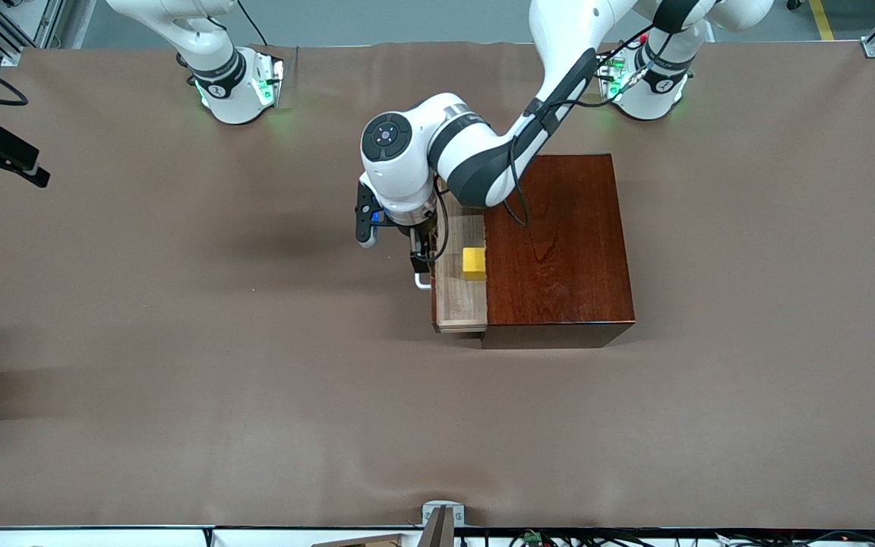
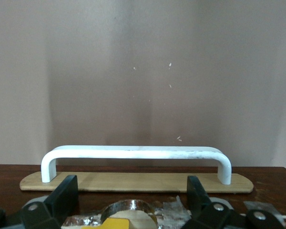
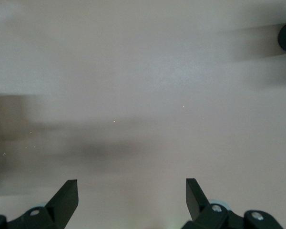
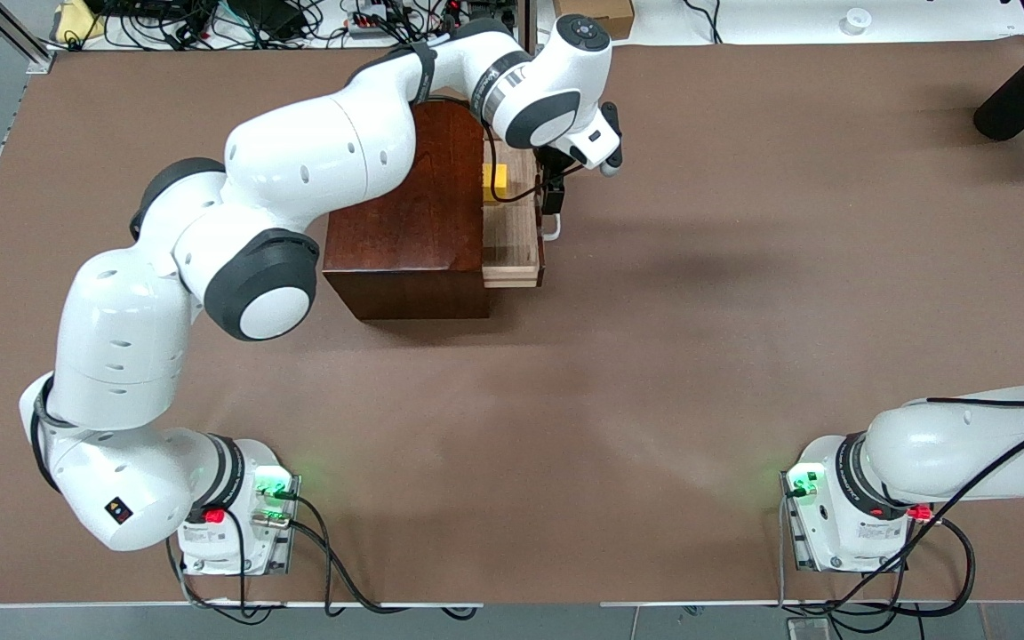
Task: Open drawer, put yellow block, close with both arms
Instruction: 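Push the drawer front into the box with the left gripper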
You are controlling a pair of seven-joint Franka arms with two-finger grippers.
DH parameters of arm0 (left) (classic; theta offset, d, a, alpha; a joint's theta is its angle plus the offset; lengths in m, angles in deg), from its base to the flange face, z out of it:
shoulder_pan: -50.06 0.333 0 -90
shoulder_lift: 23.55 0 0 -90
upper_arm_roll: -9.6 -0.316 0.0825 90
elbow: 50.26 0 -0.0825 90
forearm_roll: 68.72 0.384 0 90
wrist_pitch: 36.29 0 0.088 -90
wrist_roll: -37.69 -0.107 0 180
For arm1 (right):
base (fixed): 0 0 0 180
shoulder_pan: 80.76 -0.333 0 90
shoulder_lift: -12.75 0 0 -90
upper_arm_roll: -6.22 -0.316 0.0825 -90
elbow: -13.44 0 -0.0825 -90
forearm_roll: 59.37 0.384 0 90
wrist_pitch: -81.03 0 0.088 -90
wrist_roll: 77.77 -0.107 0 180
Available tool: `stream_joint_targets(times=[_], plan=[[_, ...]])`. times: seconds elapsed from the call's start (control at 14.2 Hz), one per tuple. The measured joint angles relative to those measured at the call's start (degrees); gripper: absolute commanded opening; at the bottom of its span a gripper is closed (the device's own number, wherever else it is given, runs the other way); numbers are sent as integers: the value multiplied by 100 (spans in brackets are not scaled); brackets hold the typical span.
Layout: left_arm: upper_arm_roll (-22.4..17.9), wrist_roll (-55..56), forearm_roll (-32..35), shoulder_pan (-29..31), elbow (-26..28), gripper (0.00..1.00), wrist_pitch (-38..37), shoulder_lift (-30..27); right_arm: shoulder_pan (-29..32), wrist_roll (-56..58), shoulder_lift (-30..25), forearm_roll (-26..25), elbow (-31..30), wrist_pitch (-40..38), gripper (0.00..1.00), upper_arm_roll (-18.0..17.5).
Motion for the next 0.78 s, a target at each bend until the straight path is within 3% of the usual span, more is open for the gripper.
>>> stream_joint_targets(times=[0.28,0.78], plan=[[-98,0,151,8,-6,100,-516,-77,-1,0,2,0,-9,-30,100,-2],[-144,0,178,20,12,100,-701,-85,26,0,94,0,-20,-35,100,16]])
